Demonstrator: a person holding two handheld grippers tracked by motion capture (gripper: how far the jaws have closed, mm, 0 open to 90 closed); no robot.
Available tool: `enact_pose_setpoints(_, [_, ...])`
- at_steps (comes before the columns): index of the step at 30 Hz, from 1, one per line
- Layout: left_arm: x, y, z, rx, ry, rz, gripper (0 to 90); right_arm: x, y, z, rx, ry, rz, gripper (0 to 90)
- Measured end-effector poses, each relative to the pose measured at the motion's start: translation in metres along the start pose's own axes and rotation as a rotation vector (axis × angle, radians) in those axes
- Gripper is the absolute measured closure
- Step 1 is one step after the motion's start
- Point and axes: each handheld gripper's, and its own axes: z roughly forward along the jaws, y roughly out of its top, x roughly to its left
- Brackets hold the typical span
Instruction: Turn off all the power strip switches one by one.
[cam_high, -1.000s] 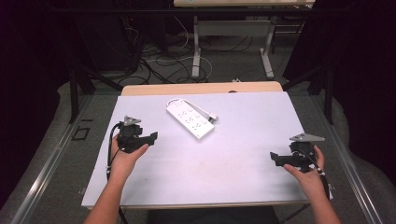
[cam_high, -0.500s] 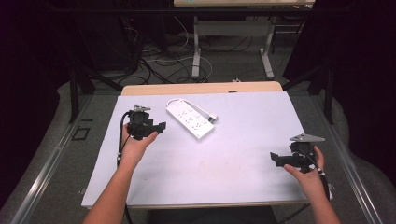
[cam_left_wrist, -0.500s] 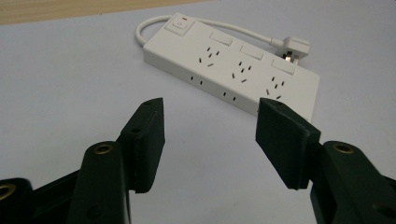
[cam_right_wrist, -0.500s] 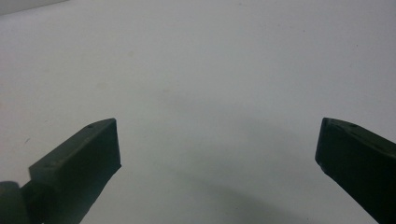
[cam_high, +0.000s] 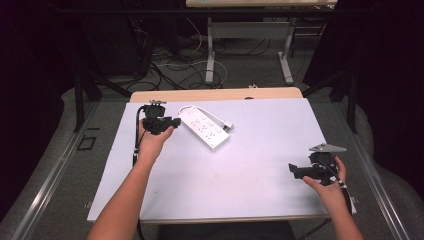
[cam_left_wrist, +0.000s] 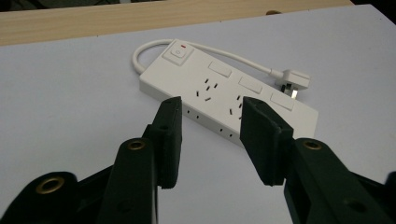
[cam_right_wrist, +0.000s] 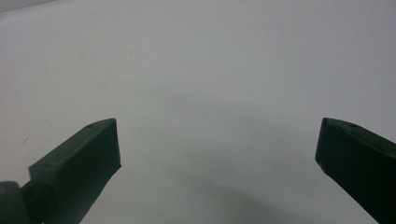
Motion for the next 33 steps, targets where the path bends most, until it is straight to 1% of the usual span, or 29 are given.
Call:
enact_pose_setpoints(2, [-0.001,0.005,0.004,0.003,0.010,0.004,62.8,0.000,0.000,0.000,-0.001,-0.001,0.000,0.0])
enact_pose_setpoints(3, [-0.001,0.005,0.004,0.003,0.010,0.004,63.7,0.000,0.000,0.000,-0.001,-0.001,0.001,0.0])
enact_pose_setpoints(6, [-0.002,0.013,0.009,0.007,0.013,-0.001,65.6,0.000,0.000,0.000,0.000,-0.002,0.004,0.0])
enact_pose_setpoints(7, [-0.001,0.015,0.011,0.013,0.014,0.010,67.3,0.000,0.000,0.000,-0.001,-0.004,0.004,0.0])
enact_pose_setpoints(8, [-0.002,0.017,0.013,0.013,0.016,0.000,67.3,0.000,0.000,0.000,-0.001,-0.004,0.004,0.0])
enact_pose_setpoints(9, [-0.002,0.021,0.017,0.019,0.018,0.013,69.3,0.000,0.000,0.000,-0.003,-0.003,0.003,0.0])
enact_pose_setpoints(10, [-0.002,0.021,0.017,0.019,0.018,0.013,70.2,0.000,0.000,0.000,-0.003,-0.003,0.002,0.0])
enact_pose_setpoints(12, [-0.004,0.027,0.023,0.034,0.028,0.016,72.1,0.000,0.000,0.000,-0.002,-0.001,0.001,0.0])
enact_pose_setpoints(14, [-0.005,0.029,0.025,0.035,0.030,0.017,74.5,0.001,0.000,0.001,-0.002,-0.003,-0.001,0.0])
enact_pose_setpoints(15, [-0.006,0.033,0.028,0.030,0.039,0.025,75.4,0.001,0.000,0.001,0.000,-0.003,0.002,0.0])
enact_pose_setpoints(16, [-0.006,0.033,0.028,0.030,0.039,0.025,76.9,0.001,0.000,0.001,0.001,-0.002,-0.001,0.0])
enact_pose_setpoints(17, [-0.008,0.038,0.032,0.035,0.043,0.027,77.7,0.001,0.000,0.001,0.002,-0.002,-0.004,0.0])
enact_pose_setpoints(19, [-0.009,0.040,0.033,0.035,0.043,0.029,79.7,0.001,-0.001,0.001,0.001,-0.003,-0.003,0.0])
enact_pose_setpoints(20, [-0.010,0.043,0.035,0.038,0.047,0.038,81.0,0.001,-0.001,0.000,0.000,-0.003,-0.001,0.0])
enact_pose_setpoints(22, [-0.012,0.048,0.040,0.045,0.045,0.039,82.7,0.001,-0.001,0.000,0.000,-0.004,0.000,0.0])
enact_pose_setpoints(24, [-0.013,0.050,0.042,0.050,0.048,0.036,85.1,0.002,-0.001,0.000,0.000,-0.008,-0.005,0.0])
enact_pose_setpoints(25, [-0.013,0.051,0.044,0.058,0.050,0.044,85.1,0.002,-0.001,0.000,0.000,-0.008,-0.005,0.0])
enact_pose_setpoints(26, [-0.014,0.054,0.048,0.063,0.052,0.050,87.0,0.002,-0.001,0.001,0.004,-0.007,-0.004,0.0])
enact_pose_setpoints(27, [-0.014,0.054,0.048,0.063,0.052,0.050,87.9,0.003,-0.001,0.001,0.004,-0.008,-0.001,0.0])
enact_pose_setpoints(29, [-0.016,0.057,0.054,0.075,0.058,0.038,89.1,0.003,-0.001,0.001,0.005,-0.009,0.001,0.0])
enact_pose_setpoints(33, [-0.016,0.060,0.060,0.092,0.058,0.043,89.9,0.004,-0.002,0.002,0.006,-0.009,-0.001,0.0])
